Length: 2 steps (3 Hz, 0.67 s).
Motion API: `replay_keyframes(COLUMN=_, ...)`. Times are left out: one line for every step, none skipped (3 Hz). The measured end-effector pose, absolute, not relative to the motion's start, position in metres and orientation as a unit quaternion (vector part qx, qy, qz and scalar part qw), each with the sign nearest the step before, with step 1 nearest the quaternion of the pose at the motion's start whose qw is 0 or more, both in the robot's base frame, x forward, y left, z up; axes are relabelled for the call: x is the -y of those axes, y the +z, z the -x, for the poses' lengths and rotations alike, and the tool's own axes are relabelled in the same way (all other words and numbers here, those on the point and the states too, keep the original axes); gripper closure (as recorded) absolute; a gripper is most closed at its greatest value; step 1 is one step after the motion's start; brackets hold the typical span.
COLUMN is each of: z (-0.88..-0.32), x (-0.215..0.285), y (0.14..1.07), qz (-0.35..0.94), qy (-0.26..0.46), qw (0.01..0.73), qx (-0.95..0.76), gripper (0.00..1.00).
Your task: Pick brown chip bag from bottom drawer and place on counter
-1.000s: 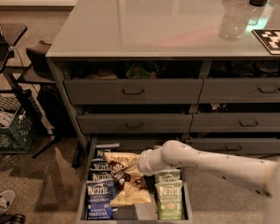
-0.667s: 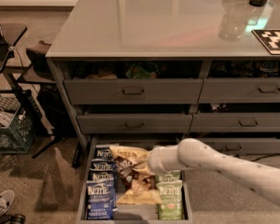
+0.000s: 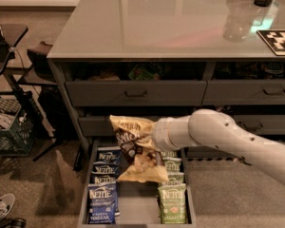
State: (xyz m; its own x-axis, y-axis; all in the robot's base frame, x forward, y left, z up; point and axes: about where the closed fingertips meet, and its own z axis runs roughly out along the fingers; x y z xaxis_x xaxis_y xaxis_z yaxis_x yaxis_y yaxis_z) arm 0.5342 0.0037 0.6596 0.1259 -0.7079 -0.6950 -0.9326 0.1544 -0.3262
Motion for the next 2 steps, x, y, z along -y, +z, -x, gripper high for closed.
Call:
replay_keyframes(z=-0.5460, x=-0.0047, y=0.7356, qz=0.620, qy=0.104, qw=0.437, qx=-0.643, gripper=1.00)
replay_keyframes(z=-0.5457, x=-0.0055, y=0.7427, qz=0.623, qy=0.097, qw=0.438, qx=-0.640, gripper=1.00)
